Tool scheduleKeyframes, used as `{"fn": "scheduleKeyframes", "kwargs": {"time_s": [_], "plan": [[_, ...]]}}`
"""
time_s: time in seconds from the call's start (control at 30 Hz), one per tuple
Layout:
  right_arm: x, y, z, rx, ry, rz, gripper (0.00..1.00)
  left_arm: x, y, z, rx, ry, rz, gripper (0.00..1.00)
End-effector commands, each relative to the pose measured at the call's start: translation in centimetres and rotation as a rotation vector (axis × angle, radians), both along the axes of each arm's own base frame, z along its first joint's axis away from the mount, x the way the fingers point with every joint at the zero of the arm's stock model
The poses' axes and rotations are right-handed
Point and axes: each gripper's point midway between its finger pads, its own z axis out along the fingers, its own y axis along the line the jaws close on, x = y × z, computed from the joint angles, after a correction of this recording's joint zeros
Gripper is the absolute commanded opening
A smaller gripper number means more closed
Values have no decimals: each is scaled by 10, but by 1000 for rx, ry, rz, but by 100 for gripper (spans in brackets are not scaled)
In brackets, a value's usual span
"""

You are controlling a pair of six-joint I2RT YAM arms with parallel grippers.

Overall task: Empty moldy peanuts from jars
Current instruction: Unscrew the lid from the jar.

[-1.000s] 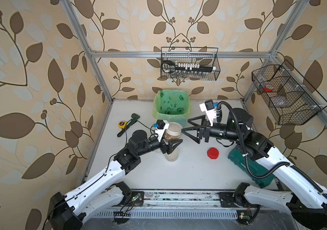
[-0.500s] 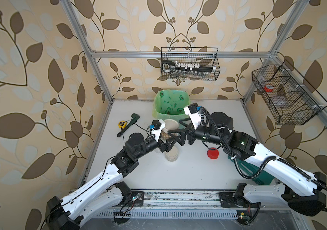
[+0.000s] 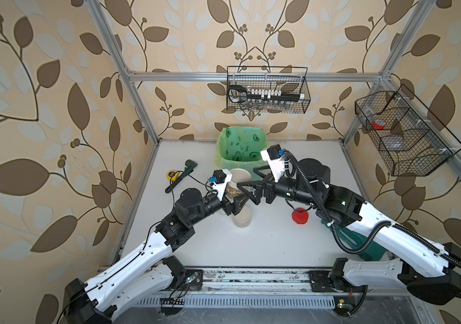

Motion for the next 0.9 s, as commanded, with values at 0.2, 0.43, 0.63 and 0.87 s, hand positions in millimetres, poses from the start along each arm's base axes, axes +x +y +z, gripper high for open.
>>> {"fn": "scheduleKeyframes", "kwargs": {"time_s": [0.2, 0.43, 0.63, 0.87], "plan": [[-11, 5, 3, 21, 35, 52, 100, -9, 8, 42, -70, -108, 6, 26], [-17, 6, -3, 27, 62, 80, 99, -8, 7, 43, -66, -107, 6, 26], [-19, 7, -8, 27, 82, 90, 97, -8, 7, 44, -69, -106, 6, 26], [-18, 1, -23, 6, 95, 63, 97, -10, 9, 45, -69, -109, 9, 26]]}}
